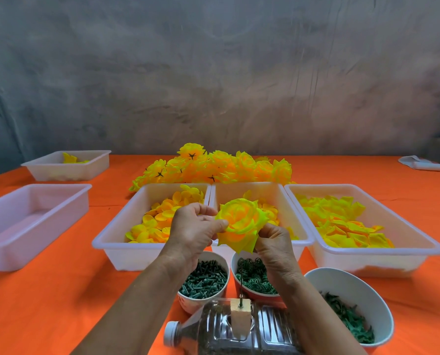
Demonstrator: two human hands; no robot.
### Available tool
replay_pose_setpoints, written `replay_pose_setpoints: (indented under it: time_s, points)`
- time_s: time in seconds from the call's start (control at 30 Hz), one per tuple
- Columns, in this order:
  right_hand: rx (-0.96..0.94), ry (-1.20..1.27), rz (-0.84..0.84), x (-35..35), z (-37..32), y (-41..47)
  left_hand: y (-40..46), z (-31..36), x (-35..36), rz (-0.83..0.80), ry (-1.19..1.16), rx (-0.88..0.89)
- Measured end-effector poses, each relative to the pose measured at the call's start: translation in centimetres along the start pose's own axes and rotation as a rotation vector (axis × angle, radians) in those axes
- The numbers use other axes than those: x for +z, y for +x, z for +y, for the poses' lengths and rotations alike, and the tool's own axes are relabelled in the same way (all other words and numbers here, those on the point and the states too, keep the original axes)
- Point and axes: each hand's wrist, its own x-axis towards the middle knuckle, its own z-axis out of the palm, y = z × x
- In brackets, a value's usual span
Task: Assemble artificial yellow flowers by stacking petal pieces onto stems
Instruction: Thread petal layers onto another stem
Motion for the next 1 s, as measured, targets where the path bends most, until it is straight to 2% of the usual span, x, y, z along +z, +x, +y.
replay_pose_setpoints:
  time_s: [0.57, 0.83, 1.0]
  points:
    - [0.043, -0.082, -0.03, 0.3, -2.0, -0.8, -0.9, 0.9, 0.1, 0.078, 0.176, 0.161]
    - [0.03, -0.094, 0.008, 0.2, -2.9, -0.9, -1.1, 1.4, 0.2, 0.117, 0.038, 0.19]
    - [0.068, -0.088, 0.029, 0.4, -3.2, 0.0, -0.3, 1.0, -0.1, 0.182, 0.044, 0.204]
